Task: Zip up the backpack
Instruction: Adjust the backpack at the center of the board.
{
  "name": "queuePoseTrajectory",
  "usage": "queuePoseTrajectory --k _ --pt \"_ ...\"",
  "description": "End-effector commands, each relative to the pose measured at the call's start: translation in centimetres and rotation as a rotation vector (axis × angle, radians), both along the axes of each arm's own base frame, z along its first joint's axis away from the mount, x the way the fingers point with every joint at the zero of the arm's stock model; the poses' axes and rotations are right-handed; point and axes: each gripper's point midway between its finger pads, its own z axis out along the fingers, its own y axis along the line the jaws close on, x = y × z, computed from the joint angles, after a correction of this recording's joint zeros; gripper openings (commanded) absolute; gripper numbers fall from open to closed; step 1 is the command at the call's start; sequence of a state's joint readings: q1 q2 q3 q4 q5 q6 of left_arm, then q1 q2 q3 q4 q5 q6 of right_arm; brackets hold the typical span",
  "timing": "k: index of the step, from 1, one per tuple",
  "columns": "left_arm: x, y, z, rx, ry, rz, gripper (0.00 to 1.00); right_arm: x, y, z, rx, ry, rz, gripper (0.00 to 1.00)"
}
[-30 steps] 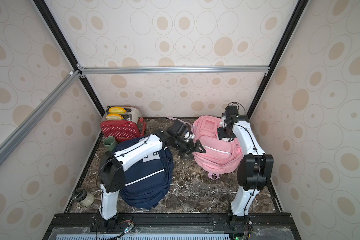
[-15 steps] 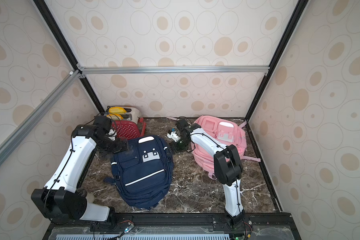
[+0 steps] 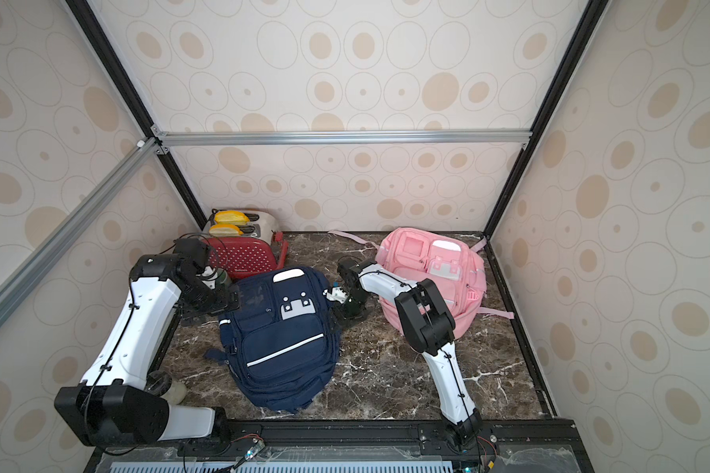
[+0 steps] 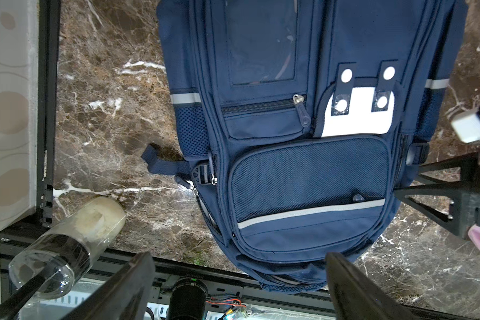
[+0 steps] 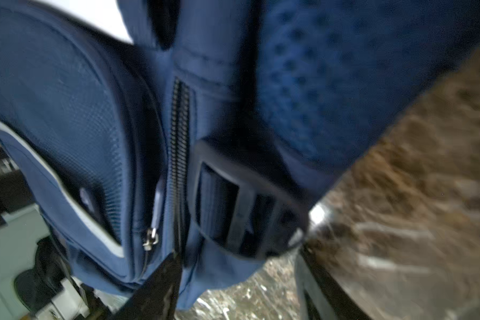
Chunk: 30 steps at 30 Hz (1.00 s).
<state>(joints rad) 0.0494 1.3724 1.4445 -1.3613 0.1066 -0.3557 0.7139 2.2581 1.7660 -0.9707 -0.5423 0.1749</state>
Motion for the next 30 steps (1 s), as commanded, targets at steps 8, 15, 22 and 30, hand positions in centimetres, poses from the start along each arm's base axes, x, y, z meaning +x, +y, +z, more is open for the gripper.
queuePoseTrajectory --k 8,15,22,30 --pt "-0.6 3.0 -0.6 -0.010 -0.024 0.099 0.99 0.7 -3.5 -0.8 -0.086 -0.008 0.021 0.00" --pt "-0.2 1.5 -3.4 -0.108 0.004 0.090 0.97 3.8 -8.4 1.4 -0.080 -0.059 -0.023 0.00" --pt "1.6 -0.3 -6.6 -0.226 -0.052 0.121 0.91 6.8 -11.5 2.5 -0.064 -0.091 -0.071 0.00" --pt "6.5 -3.4 -8.6 -0.333 -0.122 0.092 0.86 10.5 -11.7 2.3 -0.126 -0.206 -0.050 0.03"
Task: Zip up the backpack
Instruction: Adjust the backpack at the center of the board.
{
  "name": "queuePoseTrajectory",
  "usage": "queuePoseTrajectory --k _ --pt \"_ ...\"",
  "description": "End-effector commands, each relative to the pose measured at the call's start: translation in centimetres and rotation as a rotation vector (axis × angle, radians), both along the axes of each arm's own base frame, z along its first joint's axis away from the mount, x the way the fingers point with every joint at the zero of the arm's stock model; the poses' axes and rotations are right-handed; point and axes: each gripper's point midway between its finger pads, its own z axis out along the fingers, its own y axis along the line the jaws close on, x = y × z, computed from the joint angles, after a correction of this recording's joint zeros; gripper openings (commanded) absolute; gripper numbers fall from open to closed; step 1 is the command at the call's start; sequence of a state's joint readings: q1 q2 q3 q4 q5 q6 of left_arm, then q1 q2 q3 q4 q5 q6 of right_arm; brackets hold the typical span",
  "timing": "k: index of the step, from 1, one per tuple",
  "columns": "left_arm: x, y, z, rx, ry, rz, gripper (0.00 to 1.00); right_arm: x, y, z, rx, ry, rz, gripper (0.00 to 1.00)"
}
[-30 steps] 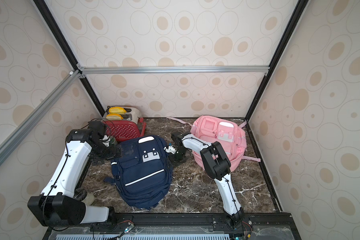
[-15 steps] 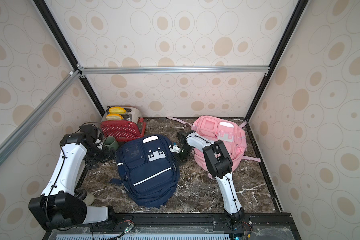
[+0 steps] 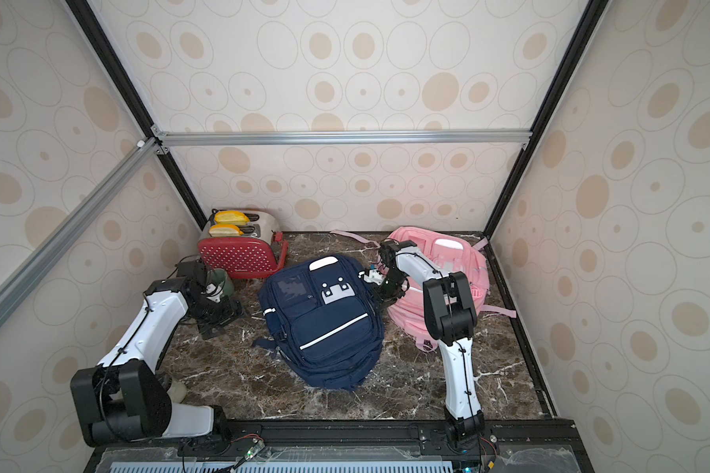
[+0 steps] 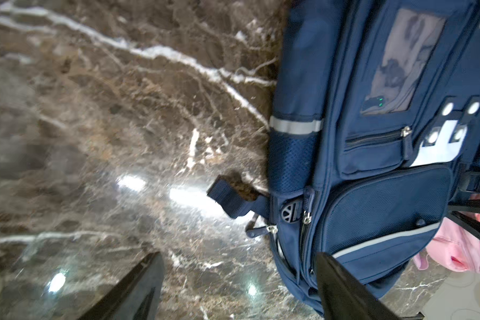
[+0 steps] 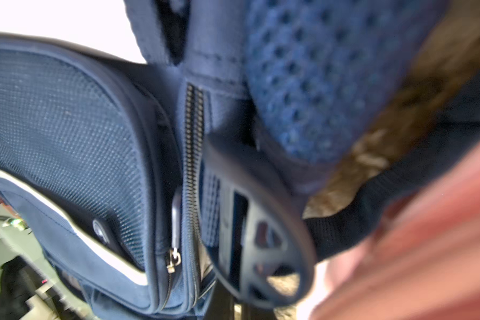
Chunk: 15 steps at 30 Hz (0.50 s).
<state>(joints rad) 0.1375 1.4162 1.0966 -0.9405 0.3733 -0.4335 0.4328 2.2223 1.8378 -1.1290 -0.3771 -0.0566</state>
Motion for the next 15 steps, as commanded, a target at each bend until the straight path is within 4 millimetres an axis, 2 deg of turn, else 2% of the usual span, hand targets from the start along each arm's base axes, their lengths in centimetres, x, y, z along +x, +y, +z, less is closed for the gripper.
queuePoseTrajectory --k 1,6,13,15 --pt "4.0 -1.9 -0.1 -0.067 -0.091 -0.005 0.86 2.3 0.0 0.4 -0.030 -0.082 0.025 0.05" --pt "6.7 -3.1 -3.1 -0.134 -0.069 0.014 0.79 2.9 0.1 0.9 -0.036 -0.099 0.025 0.13" --pt "8.9 -4.0 -5.6 -0.161 -0.070 -0.005 0.77 3.1 0.4 0.2 -0.025 -0.095 0.021 0.15" --pt "9.4 -4.4 -6.5 -0.174 -0.058 -0.006 0.69 3.1 0.5 0.2 -0.022 -0.090 0.019 0.15"
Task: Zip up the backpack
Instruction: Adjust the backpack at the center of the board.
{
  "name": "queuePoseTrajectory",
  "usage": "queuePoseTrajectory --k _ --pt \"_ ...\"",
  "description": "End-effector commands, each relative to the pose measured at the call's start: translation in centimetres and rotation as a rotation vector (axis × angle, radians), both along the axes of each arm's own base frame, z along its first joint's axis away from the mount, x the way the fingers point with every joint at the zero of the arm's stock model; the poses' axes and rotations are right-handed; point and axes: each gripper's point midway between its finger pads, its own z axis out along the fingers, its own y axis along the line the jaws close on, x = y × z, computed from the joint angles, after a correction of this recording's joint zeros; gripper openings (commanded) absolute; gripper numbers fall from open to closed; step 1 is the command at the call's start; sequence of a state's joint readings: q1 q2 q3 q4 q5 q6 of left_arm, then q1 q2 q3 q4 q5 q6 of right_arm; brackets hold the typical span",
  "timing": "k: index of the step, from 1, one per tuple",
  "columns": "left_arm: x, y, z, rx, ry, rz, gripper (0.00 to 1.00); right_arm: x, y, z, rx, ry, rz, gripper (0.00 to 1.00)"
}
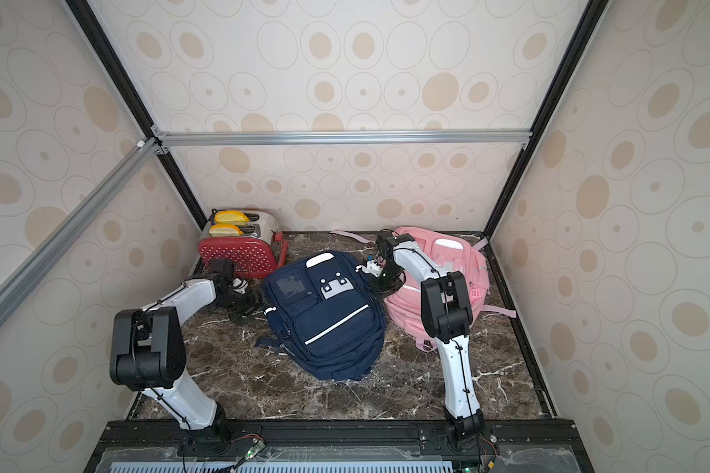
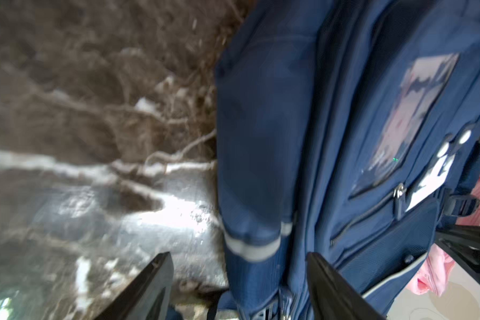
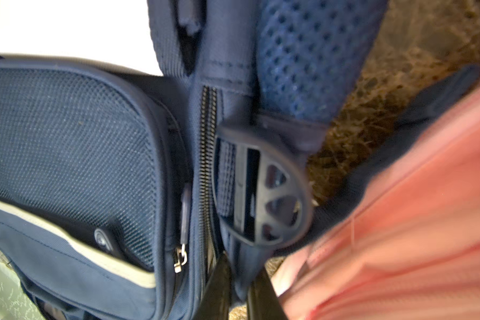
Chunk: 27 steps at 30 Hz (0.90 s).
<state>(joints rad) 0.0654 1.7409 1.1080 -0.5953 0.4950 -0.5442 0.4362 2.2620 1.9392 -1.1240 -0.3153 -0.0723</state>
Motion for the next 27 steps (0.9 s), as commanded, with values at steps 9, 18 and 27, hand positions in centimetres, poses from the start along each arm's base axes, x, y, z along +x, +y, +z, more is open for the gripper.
queuePoseTrajectory --k 9,18,27 --pt "3.3 -2.0 -1.5 -0.065 -0.038 0.000 0.19 0.6 0.4 0.2 0.009 -0.002 0.002 0.16" --pt "1.7 -2.5 2.9 -0.095 -0.106 0.003 0.00 1.9 0.0 1.6 -0.028 -0.037 -0.028 0.43" --pt "-0.9 -3.9 8.3 -0.120 -0.187 0.010 0.00 -1.7 3.0 13.4 0.181 -0.141 -0.008 0.52"
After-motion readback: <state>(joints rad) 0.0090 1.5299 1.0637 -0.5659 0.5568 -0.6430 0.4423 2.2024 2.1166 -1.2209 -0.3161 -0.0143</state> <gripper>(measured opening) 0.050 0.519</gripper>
